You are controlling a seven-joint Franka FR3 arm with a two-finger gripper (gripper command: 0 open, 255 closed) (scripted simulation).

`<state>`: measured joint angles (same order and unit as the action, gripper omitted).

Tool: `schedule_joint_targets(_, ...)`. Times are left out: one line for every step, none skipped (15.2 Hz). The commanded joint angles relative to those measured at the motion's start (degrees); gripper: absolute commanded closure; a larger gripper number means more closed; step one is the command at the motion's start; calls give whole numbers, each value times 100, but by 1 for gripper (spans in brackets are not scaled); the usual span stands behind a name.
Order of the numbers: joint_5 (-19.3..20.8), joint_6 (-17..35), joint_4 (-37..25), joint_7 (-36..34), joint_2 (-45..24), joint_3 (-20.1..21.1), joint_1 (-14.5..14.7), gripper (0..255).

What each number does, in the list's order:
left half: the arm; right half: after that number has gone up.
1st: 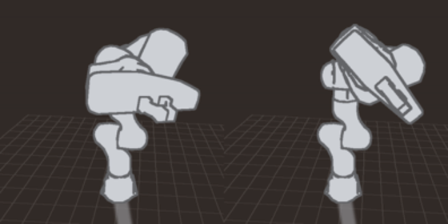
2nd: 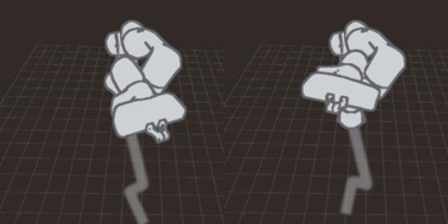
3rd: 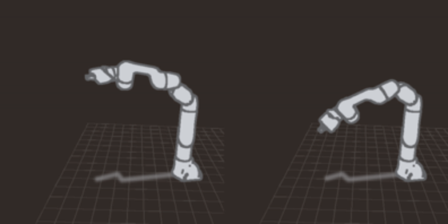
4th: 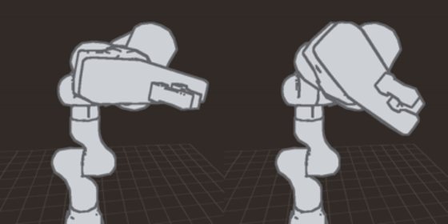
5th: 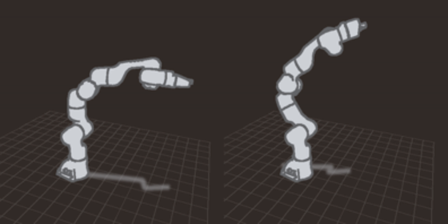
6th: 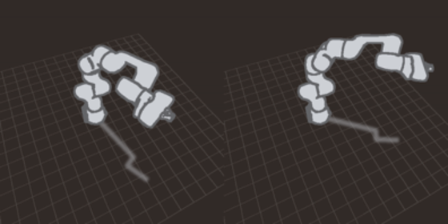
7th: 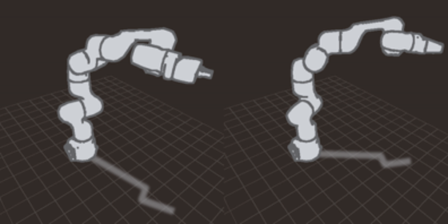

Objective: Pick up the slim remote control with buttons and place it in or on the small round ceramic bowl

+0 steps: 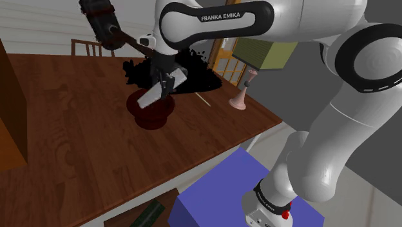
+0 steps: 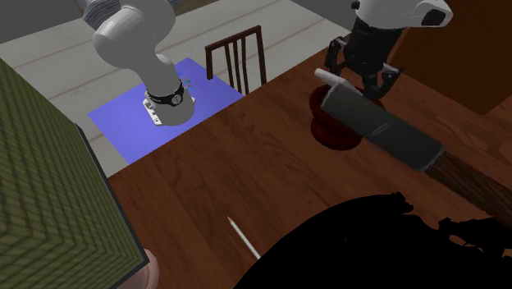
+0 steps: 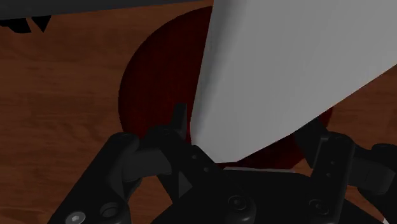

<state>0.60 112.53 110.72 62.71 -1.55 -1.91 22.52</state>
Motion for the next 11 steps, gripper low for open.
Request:
schedule_joint_targets(-1,165,135,1,-36,-1,-1,255)
schedule_joint_targets(-2,239,190,1,-55,-1,0,255)
schedule_joint_targets(-2,313,243,1,-76,-2,0,255)
schedule_joint_targets(-3,387,294,0,-98,-2,-1,255)
schedule_joint_targets(-3,460,345,0,-121,-2,-1,255)
schedule_joint_targets(-4,587,429,0,-164,-2,-1,255)
schedule_joint_targets(-4,587,431,0,-162,-2,-1,255)
schedule_joint_targets(-4,587,429,0,-164,-2,-1,255)
schedule_joint_targets(-4,587,429,0,-164,-3,-1,255)
schedule_joint_targets(-4,587,429,0,-164,-3,0,255)
schedule_joint_targets(-4,587,429,0,-164,-3,0,255)
